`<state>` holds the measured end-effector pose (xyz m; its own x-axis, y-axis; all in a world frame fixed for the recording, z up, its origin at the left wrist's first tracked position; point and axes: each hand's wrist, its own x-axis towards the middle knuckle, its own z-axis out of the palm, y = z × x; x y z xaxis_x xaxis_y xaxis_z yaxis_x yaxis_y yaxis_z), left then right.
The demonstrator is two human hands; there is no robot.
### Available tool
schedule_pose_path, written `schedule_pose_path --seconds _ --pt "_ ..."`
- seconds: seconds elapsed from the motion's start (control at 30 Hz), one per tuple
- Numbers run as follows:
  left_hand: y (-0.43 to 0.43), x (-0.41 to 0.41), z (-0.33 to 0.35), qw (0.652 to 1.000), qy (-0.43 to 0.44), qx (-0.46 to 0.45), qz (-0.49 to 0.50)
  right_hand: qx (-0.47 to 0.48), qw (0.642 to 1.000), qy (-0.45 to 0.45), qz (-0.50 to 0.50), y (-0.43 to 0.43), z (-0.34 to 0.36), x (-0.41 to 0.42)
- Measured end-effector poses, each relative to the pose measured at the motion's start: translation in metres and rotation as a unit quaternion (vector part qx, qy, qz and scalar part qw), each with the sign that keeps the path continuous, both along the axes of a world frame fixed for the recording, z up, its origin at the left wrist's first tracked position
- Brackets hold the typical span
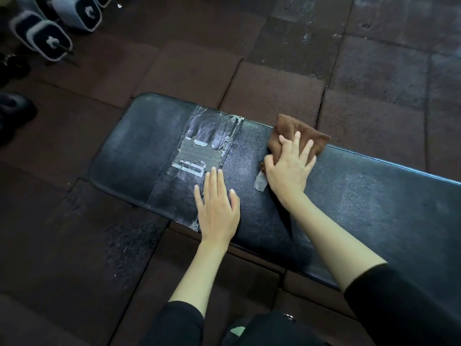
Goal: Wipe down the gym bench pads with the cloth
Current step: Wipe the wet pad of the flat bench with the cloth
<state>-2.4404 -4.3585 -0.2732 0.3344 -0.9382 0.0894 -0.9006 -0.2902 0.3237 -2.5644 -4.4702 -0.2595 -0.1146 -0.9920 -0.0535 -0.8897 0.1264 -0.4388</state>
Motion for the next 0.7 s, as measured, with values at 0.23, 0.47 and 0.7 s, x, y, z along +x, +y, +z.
schedule_pose_path --seconds 0.23,0.47,0.7 --pt "0.002 -0.002 0.001 1.000 -0.003 0.009 -0.001 -0.026 0.993 0.007 0.117 -0.019 0.000 0.048" --pt "0.004 -0.002 0.001 1.000 0.006 0.003 0.003 -0.042 0.967 0.006 0.253 -0.004 0.002 0.049" --pt "0.003 -0.002 0.003 0.999 0.031 -0.022 0.010 -0.036 0.933 0.026 0.357 0.026 0.003 0.018"
